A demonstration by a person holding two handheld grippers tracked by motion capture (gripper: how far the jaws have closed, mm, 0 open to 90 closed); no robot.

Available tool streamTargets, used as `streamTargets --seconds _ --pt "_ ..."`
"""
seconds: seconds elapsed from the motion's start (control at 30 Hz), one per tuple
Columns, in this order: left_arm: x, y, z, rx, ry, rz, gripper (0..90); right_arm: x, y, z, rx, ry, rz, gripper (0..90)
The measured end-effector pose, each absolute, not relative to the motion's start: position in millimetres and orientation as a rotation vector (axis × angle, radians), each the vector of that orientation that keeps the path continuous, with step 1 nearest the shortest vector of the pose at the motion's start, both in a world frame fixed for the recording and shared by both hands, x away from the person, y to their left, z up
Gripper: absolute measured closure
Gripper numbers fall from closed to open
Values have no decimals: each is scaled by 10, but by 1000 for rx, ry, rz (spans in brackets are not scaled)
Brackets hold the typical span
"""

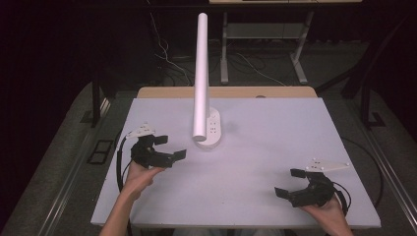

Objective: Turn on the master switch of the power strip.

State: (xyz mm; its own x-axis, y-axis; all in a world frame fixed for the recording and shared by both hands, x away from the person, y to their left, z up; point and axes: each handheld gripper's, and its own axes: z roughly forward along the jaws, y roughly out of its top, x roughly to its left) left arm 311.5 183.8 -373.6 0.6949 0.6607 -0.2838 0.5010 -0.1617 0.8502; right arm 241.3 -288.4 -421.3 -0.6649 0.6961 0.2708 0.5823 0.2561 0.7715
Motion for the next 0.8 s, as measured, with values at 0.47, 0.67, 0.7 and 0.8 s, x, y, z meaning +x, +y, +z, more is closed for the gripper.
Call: streamTargets --seconds 0.47,0.67,0.7,0.8 --pt "2764 1783 -4013 1835 892 130 0 2405 -2871 -4220 1224 2399 1388 1" --pt "2687 1809 -4177 1866 902 113 0 2402 -2865 -4226 1220 2403 1387 1" --pt "2679 1814 -4196 1873 904 109 0 2402 -2863 -4227 1220 2405 1388 1" --pt "2663 1821 -4216 1879 902 112 0 2397 -2855 -4227 1230 2410 1387 1"
